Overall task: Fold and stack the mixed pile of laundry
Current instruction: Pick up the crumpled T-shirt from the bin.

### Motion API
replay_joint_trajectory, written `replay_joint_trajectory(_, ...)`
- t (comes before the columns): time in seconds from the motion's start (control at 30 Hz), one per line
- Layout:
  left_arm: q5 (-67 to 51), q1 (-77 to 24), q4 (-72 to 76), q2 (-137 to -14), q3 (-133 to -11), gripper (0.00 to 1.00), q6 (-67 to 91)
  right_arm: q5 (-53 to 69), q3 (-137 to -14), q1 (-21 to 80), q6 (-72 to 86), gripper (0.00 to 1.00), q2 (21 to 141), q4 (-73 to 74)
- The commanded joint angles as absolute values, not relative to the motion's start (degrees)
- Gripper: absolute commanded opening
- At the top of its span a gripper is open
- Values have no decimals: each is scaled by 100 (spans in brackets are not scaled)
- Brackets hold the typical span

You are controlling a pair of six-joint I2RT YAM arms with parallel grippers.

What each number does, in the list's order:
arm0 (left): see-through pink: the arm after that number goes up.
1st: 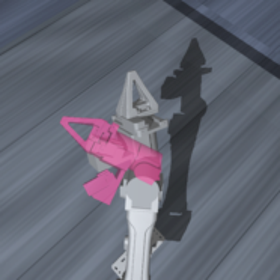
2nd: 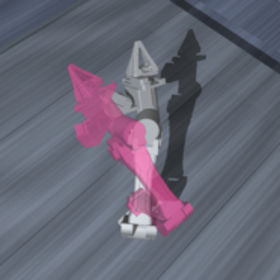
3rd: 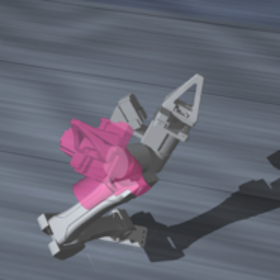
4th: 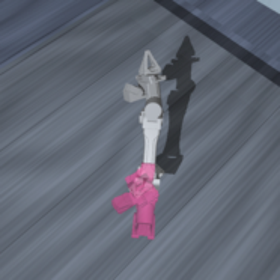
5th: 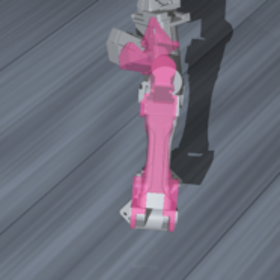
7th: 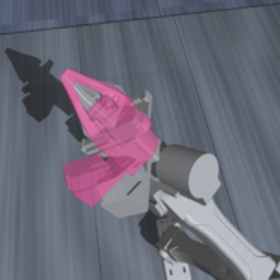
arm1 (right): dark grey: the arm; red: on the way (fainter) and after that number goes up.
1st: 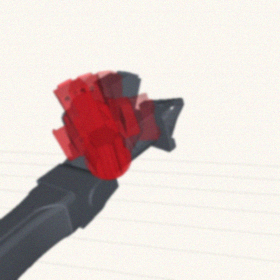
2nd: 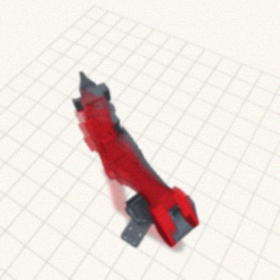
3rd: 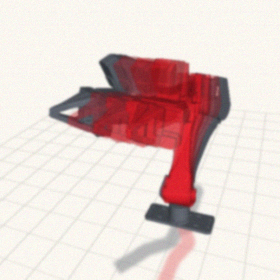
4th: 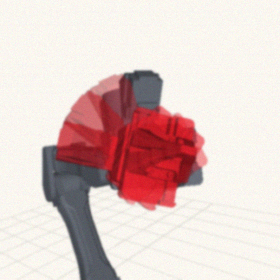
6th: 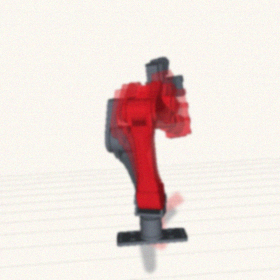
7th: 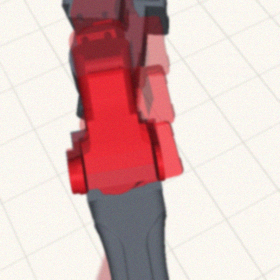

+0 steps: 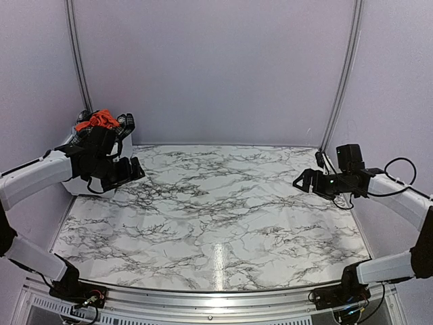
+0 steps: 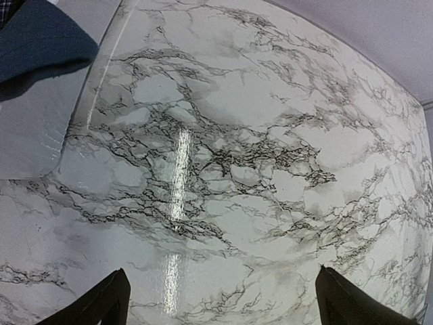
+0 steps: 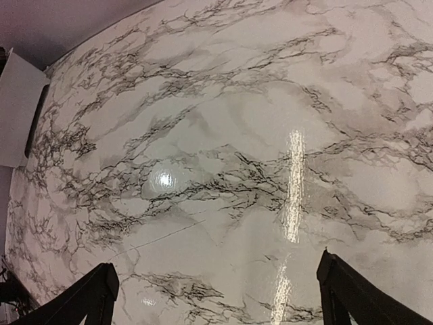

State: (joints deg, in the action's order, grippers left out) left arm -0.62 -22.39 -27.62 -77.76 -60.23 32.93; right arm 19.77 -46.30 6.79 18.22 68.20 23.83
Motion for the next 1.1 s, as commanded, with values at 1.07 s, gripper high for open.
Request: replay_joint_trajectory(1.07, -110, 843, -3724, -10199, -11123, 99, 2044, 3106, -5124, 510, 1620, 99, 6577, 1907)
